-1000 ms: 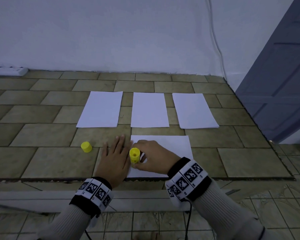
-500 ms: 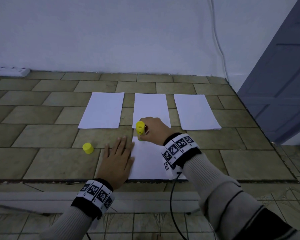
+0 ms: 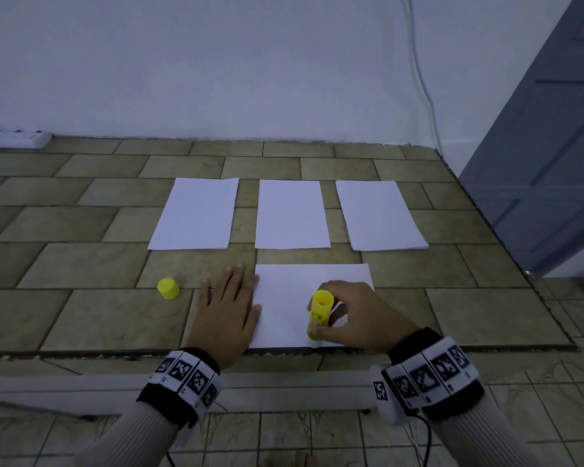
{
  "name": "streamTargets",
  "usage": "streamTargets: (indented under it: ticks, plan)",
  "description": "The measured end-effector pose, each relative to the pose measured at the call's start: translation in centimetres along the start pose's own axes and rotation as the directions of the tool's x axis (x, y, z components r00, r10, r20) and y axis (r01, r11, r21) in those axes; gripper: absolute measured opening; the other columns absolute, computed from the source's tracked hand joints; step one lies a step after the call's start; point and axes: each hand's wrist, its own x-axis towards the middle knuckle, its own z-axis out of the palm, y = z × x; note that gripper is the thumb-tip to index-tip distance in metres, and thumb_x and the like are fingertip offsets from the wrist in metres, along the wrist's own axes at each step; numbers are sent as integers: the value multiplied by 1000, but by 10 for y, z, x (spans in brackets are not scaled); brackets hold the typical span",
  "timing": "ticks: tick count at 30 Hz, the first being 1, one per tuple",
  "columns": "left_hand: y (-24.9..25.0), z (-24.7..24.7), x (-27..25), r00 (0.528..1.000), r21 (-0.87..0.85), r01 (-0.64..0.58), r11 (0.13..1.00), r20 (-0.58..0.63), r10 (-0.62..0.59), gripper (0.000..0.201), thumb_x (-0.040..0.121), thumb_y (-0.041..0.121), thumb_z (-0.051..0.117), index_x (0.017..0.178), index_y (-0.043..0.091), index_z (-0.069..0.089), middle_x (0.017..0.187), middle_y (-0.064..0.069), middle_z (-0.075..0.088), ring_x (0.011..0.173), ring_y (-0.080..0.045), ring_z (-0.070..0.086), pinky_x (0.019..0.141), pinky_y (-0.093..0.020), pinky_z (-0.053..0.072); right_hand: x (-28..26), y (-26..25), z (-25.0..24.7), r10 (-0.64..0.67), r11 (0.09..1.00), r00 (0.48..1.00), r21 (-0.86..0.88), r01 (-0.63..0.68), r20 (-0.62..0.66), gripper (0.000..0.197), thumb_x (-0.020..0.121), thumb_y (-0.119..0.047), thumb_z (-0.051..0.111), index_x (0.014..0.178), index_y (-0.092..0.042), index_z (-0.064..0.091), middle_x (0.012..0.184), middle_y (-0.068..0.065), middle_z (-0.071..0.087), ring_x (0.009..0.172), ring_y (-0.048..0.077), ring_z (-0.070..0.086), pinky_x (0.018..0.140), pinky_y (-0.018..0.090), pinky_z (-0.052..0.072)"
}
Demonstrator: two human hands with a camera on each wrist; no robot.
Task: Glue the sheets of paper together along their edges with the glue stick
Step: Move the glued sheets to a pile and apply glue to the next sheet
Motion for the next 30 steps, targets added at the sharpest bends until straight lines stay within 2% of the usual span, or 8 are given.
streamTargets:
  ticks: [5,10,14,18,21,25,30]
  plan:
    - [0,0,0,1000,15,1,1000,4,-1,63,96,46,16,151,19,33,159,-10,26,148,-27,20,116,-57,16,-5,0,3,-58,998,998,-32,58,0,20,77,-18,75,92,-7,66,88,6,63,76,14,62,70,27,55]
    - [-1,1,0,1000,35,-5,999,10,5,60,97,44,20,149,19,37,156,-12,31,146,-28,25,114,-59,20,8,1,-3,-64,997,998,-48,64,3,17,80,-16,74,94,-9,65,92,5,63,80,12,61,72,23,56]
    - [-2,2,0,1000,41,-3,999,12,3,62,97,46,17,152,20,32,159,-10,26,148,-27,20,116,-57,16,29,3,-13,-11,999,1000,-46,11,-5,14,78,-9,73,89,-6,65,95,8,65,81,15,63,73,32,57]
    - [-2,2,1,1000,26,4,1000,18,-4,64,96,47,13,153,21,29,161,-9,21,149,-26,15,117,-56,12,54,12,-22,47,994,997,-99,-52,-56,15,75,-12,73,84,-7,62,87,10,66,80,23,65,75,43,56]
    - [-2,1,1,1000,25,7,1000,22,-7,66,95,49,12,153,22,28,161,-9,19,149,-26,14,117,-57,13,69,14,-27,76,985,991,-146,-93,-113,15,73,-12,72,79,-7,59,81,8,66,78,24,62,75,42,52]
    - [-2,1,1,1000,13,5,1000,18,-5,66,95,50,11,153,22,27,161,-8,19,150,-25,13,118,-56,12,75,14,-30,97,981,985,-153,-119,-142,15,73,-10,72,81,-4,61,85,9,68,82,27,62,76,39,51]
    - [-2,1,0,1000,18,5,1000,17,-5,68,95,50,8,154,22,24,162,-7,17,150,-23,10,119,-54,9,45,20,-32,81,990,981,-104,-100,-176,14,75,-9,74,75,-5,61,82,6,68,80,23,65,75,42,53]
